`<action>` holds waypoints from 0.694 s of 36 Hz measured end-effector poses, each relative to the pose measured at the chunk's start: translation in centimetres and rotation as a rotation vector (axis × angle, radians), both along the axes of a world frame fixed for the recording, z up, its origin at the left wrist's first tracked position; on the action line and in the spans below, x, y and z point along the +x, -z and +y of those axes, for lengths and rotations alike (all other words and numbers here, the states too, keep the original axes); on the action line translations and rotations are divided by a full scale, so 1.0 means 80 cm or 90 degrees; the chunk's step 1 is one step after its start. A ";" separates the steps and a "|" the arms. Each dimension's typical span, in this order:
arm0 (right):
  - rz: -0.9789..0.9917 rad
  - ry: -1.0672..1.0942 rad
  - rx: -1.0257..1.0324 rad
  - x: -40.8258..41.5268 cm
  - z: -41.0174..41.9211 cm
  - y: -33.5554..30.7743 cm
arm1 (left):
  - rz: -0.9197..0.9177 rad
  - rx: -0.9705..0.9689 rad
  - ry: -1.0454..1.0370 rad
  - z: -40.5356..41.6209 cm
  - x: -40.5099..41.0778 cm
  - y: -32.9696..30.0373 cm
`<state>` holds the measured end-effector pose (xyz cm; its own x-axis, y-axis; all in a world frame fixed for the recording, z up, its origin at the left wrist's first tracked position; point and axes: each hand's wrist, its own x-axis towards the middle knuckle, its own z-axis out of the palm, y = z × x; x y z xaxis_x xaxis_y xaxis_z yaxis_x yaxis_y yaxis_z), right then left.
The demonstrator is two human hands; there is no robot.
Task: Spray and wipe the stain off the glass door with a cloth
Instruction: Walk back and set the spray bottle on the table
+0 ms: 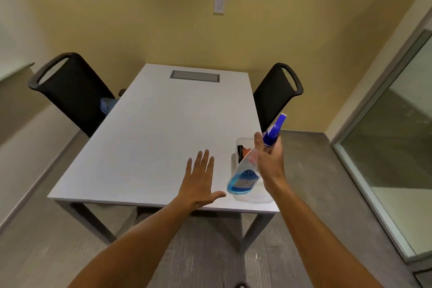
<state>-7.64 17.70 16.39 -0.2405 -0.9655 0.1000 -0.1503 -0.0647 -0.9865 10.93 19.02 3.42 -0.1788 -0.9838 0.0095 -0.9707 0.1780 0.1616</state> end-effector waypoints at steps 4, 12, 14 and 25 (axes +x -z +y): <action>0.006 -0.045 0.026 0.015 -0.034 0.007 | -0.012 0.015 -0.043 -0.024 0.003 0.009; 0.015 -0.199 0.068 0.032 -0.102 0.037 | -0.029 0.079 -0.144 -0.052 -0.002 0.028; 0.016 -0.240 0.067 0.037 -0.117 0.044 | -0.026 0.095 -0.169 -0.055 -0.005 0.031; 0.014 -0.287 0.110 0.063 -0.174 0.090 | 0.004 0.127 -0.216 -0.069 -0.011 0.046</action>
